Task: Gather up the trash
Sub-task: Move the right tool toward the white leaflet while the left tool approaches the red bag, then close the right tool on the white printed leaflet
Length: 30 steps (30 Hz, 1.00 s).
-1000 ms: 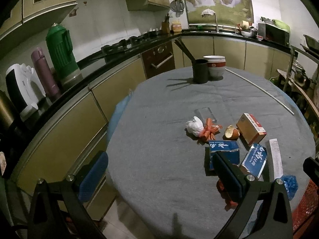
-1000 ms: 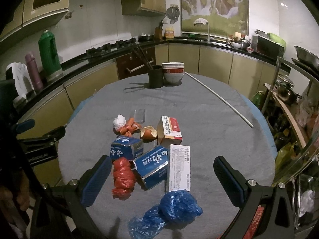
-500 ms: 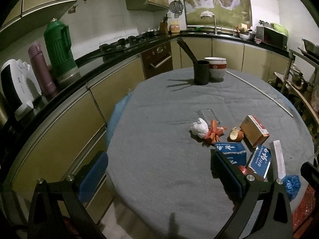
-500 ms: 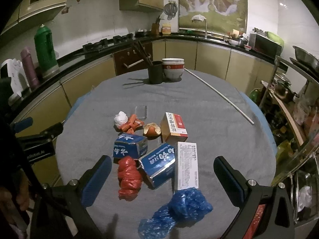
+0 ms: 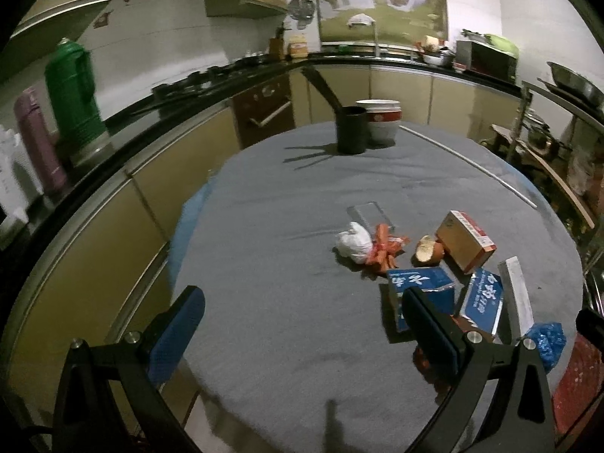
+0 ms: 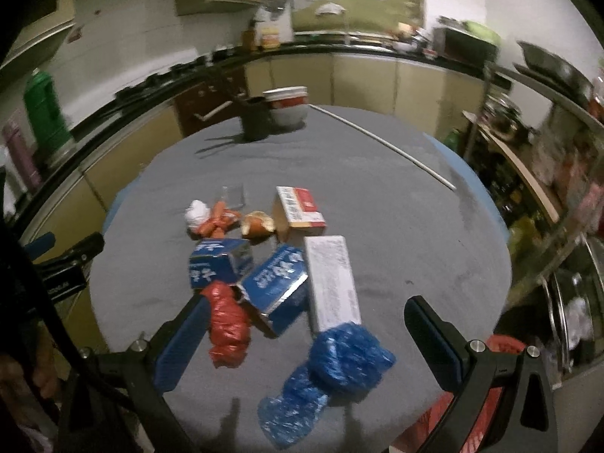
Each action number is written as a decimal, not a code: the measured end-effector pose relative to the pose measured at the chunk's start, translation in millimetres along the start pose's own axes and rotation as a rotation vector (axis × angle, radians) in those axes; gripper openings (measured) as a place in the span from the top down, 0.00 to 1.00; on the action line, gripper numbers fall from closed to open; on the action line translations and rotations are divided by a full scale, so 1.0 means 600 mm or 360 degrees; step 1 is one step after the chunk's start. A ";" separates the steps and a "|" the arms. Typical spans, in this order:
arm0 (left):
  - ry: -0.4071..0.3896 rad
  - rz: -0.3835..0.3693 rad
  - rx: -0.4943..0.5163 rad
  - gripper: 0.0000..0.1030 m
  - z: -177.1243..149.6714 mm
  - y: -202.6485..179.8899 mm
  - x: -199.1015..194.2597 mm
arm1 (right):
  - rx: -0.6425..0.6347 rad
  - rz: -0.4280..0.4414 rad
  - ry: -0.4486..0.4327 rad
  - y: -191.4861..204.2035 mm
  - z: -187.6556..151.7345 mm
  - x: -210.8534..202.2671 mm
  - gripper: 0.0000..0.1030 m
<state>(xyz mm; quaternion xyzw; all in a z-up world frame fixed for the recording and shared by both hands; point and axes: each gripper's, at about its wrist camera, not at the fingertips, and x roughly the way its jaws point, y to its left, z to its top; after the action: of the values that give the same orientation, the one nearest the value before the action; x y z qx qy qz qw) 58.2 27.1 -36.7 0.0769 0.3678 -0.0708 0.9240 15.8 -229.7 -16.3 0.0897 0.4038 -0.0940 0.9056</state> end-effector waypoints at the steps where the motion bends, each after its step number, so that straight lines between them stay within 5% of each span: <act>1: 0.0001 -0.0013 0.0006 0.00 0.001 -0.002 0.003 | 0.0029 -0.0012 0.0009 -0.007 -0.001 0.001 0.00; 8: 0.0044 -0.0037 -0.0013 0.00 -0.004 0.000 0.023 | 0.0149 -0.0011 0.0087 -0.044 -0.001 0.031 0.00; 20: 0.0091 0.0053 -0.0039 0.00 -0.013 0.005 0.031 | 0.0261 0.0230 0.0195 -0.069 0.008 0.105 0.01; 27: 0.0215 -0.0054 -0.0058 0.00 -0.024 -0.012 0.047 | 0.0232 0.0345 0.0242 -0.077 0.022 0.155 0.22; 30: 0.0257 -0.0071 -0.0045 0.00 -0.029 -0.025 0.052 | 0.0243 0.0372 0.0265 -0.082 0.026 0.183 0.23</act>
<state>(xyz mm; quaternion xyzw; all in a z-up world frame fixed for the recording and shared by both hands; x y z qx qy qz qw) 66.0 13.2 -72.2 0.0611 0.4436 -0.0797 0.8906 86.9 -291.9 -92.6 0.2122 0.4559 -0.0106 0.8643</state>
